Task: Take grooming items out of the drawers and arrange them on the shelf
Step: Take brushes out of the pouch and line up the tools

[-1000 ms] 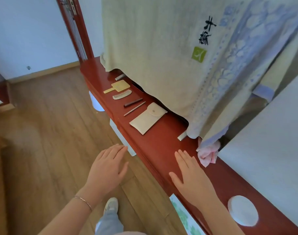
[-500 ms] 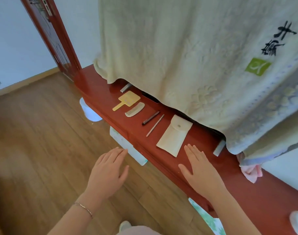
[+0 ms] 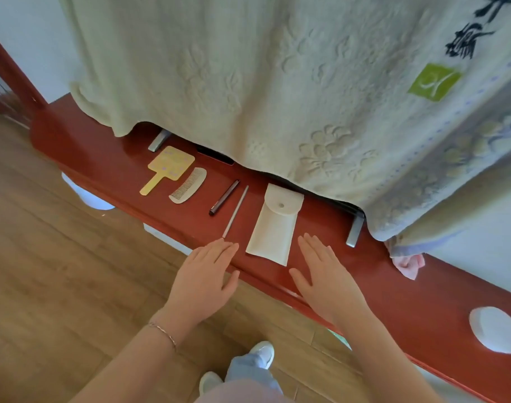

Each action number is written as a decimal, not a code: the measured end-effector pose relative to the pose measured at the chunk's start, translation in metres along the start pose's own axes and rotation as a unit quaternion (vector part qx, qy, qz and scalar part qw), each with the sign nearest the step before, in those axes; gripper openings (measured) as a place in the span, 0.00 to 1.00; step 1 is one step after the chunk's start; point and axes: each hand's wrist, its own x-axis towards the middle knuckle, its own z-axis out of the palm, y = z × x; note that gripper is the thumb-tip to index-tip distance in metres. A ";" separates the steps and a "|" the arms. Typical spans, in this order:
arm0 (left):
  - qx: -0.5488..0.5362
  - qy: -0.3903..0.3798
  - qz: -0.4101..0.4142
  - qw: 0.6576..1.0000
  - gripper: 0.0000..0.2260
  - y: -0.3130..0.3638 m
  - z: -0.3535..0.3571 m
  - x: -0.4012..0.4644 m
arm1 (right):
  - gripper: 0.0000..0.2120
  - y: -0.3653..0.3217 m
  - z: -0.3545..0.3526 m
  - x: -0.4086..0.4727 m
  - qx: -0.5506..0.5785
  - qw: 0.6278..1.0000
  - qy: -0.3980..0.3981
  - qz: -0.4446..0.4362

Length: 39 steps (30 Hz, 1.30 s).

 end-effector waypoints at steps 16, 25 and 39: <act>-0.057 -0.069 0.023 0.996 0.24 0.022 0.044 0.098 | 0.27 0.035 0.010 0.082 0.016 1.000 -0.017 0.019; -0.042 -0.082 0.096 0.991 0.34 0.022 0.068 0.120 | 0.31 0.032 0.025 0.139 -0.059 0.997 0.037 0.018; -0.076 -0.093 0.113 0.986 0.36 0.005 0.067 0.115 | 0.16 0.028 0.043 0.137 0.075 0.985 0.138 0.078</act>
